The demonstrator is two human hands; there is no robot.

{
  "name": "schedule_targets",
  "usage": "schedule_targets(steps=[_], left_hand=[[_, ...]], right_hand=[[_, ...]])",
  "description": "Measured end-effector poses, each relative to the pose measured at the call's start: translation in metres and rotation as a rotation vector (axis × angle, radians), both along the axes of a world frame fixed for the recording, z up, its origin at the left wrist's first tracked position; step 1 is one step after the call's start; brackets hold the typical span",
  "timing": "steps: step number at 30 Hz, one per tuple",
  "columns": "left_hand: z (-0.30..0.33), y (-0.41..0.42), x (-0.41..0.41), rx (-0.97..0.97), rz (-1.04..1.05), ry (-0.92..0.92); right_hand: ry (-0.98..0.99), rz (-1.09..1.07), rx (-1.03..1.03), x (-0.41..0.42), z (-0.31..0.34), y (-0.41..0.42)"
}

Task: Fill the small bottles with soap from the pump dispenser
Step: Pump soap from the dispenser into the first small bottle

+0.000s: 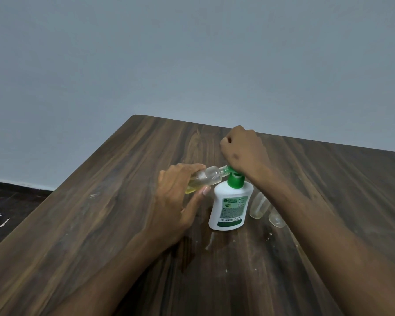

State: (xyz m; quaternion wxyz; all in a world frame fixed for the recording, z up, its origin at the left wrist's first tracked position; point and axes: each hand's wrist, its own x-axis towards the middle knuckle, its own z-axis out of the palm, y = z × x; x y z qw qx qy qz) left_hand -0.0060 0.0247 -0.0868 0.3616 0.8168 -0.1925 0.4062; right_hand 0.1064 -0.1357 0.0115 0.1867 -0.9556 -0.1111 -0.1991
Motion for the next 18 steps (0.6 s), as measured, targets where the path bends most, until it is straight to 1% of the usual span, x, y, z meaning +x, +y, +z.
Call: schedule_targets(steps=[2, 6, 9, 13, 16, 18], left_hand=[[0.0002, -0.0004, -0.0011, 0.000, -0.004, -0.002], [0.0001, -0.0013, -0.0004, -0.008, -0.004, -0.019], [-0.0010, 0.0000, 0.0004, -0.002, -0.005, -0.015], [0.0002, -0.0012, -0.0002, -0.010, -0.012, -0.016], [-0.0003, 0.0004, 0.0001, -0.007, -0.014, -0.007], [-0.0002, 0.0000, -0.0006, -0.008, -0.013, -0.009]], right_hand=[[0.007, 0.000, 0.016, 0.0014, -0.0007, -0.0019], [-0.042, 0.006, 0.021, 0.0013, 0.0003, -0.0015], [-0.007, 0.003, 0.014, 0.0015, -0.0020, -0.0018], [-0.069, 0.010, 0.009, -0.0003, 0.0021, -0.0019], [-0.037, -0.012, 0.002, -0.0006, -0.0030, -0.0013], [-0.051, -0.009, -0.005, -0.0017, -0.0010, -0.0014]])
